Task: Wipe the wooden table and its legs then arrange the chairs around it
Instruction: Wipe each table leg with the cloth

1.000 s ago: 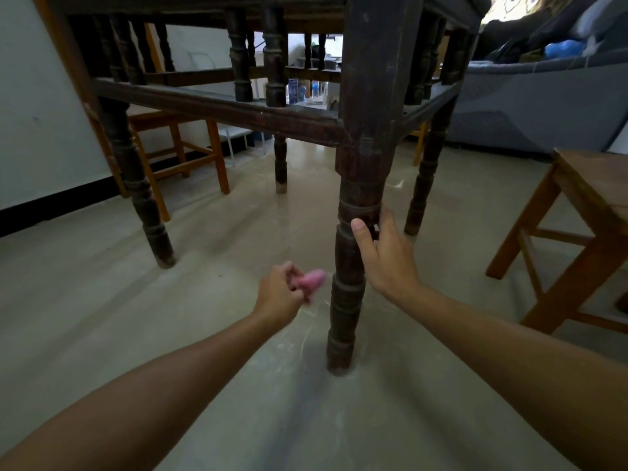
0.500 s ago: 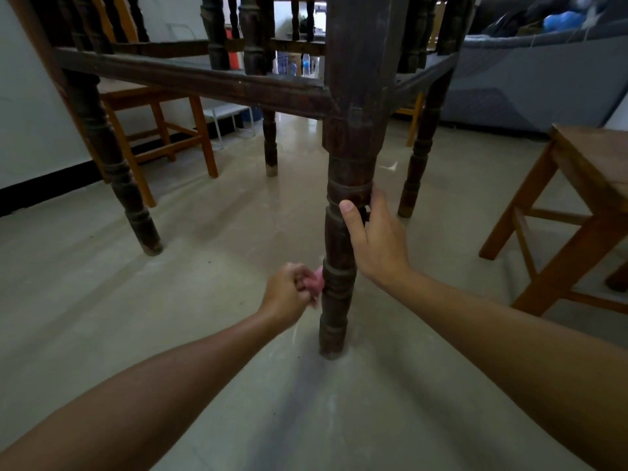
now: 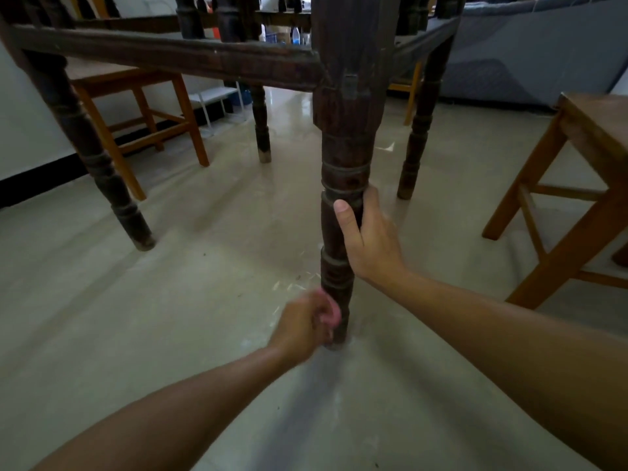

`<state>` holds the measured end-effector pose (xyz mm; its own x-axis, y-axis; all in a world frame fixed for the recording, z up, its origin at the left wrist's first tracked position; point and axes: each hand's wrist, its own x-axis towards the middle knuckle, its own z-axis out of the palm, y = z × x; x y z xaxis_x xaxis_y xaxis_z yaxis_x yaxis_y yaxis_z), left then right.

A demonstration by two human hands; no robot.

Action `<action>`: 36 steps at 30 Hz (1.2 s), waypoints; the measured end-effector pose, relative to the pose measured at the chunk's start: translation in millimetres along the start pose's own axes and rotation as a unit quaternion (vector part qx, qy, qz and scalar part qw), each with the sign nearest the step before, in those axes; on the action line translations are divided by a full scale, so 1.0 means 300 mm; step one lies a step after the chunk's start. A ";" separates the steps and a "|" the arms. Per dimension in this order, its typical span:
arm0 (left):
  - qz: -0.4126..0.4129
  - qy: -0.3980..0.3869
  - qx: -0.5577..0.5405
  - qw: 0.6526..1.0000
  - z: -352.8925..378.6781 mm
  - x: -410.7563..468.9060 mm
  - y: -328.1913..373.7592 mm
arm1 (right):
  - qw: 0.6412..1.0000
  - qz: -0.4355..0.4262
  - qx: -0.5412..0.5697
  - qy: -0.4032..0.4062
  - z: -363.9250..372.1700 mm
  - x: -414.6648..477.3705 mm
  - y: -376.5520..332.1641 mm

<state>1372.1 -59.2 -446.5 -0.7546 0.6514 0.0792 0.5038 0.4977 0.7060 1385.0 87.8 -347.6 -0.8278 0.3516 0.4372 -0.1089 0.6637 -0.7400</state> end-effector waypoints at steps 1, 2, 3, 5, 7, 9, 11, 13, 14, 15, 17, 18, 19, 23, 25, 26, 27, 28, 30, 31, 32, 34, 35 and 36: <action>0.004 -0.087 0.029 0.996 0.049 -0.035 -0.016 | 1.000 0.000 -0.002 0.005 0.005 0.001 0.002; -0.010 -0.135 0.051 0.989 0.088 -0.061 -0.050 | 1.000 0.001 -0.001 0.006 0.007 0.004 0.007; -0.043 -0.130 0.054 0.989 0.111 -0.074 -0.087 | 1.000 -0.001 0.002 0.003 0.008 0.010 0.012; -0.126 -0.018 0.013 0.992 0.111 -0.053 -0.149 | 1.000 -0.013 0.005 -0.005 0.005 0.026 0.026; -0.169 0.119 -0.008 0.978 0.081 -0.002 -0.179 | 1.000 -0.030 0.005 0.001 0.008 0.040 0.041; -0.160 0.179 -0.034 0.970 0.062 0.044 -0.171 | 0.998 -0.047 0.013 0.027 0.027 0.041 0.048; -0.126 0.095 -0.077 0.984 0.085 0.040 -0.126 | 0.996 -0.050 0.036 0.058 0.052 0.039 0.052; -0.070 -0.086 -0.056 0.992 0.164 -0.023 -0.107 | 0.994 -0.047 0.057 0.074 0.065 0.039 0.056; -0.046 -0.162 -0.014 0.986 0.203 -0.065 -0.118 | 0.994 -0.046 0.063 0.077 0.067 0.039 0.059; -0.043 -0.188 0.014 0.981 0.231 -0.096 -0.142 | 0.994 -0.045 0.065 0.078 0.066 0.039 0.062; -0.102 -0.112 0.000 0.988 0.228 -0.089 -0.213 | 0.993 -0.051 0.071 0.076 0.068 0.042 0.065; -0.141 -0.039 -0.001 0.989 0.204 -0.056 -0.239 | 0.992 -0.056 0.075 0.079 0.069 0.044 0.066; -0.167 0.036 0.009 0.985 0.171 -0.012 -0.265 | 0.991 -0.061 0.079 0.085 0.071 0.048 0.069; -0.176 0.105 -0.077 0.976 0.132 0.086 -0.216 | 0.986 -0.071 0.105 0.106 0.089 0.062 0.087; -0.143 -0.040 -0.114 0.982 0.208 0.019 -0.175 | 0.984 -0.082 0.111 0.115 0.095 0.062 0.097; -0.120 -0.108 -0.089 0.983 0.254 -0.023 -0.185 | 0.983 -0.088 0.114 0.116 0.097 0.062 0.100; -0.113 -0.145 -0.057 0.981 0.282 -0.050 -0.198 | 0.982 -0.091 0.118 0.114 0.098 0.063 0.103; -0.120 -0.136 -0.038 0.983 0.298 -0.054 -0.228 | 0.982 -0.091 0.121 0.112 0.099 0.065 0.105; -0.164 -0.040 -0.026 0.985 0.291 -0.006 -0.287 | 0.983 -0.090 0.121 0.107 0.101 0.072 0.107; -0.195 0.015 -0.034 0.980 0.274 0.028 -0.305 | 0.983 -0.091 0.120 0.105 0.102 0.075 0.108; -0.218 0.066 -0.040 0.973 0.256 0.061 -0.314 | 0.983 -0.090 0.118 0.105 0.102 0.076 0.109; -0.256 0.091 -0.077 0.959 0.238 0.097 -0.315 | 0.984 -0.090 0.111 0.105 0.100 0.075 0.110; -0.276 0.062 -0.112 0.953 0.235 0.099 -0.303 | 0.984 -0.090 0.107 0.106 0.099 0.073 0.112; -0.296 0.008 -0.154 0.943 0.232 0.088 -0.283 | 0.985 -0.089 0.102 0.106 0.097 0.071 0.112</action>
<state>1338.6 -44.4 -553.5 -0.8731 0.3011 -0.3835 -0.1516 0.5800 0.8004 1347.7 98.3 -378.0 -0.6543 0.3860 0.6503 -0.3676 0.5892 -0.7195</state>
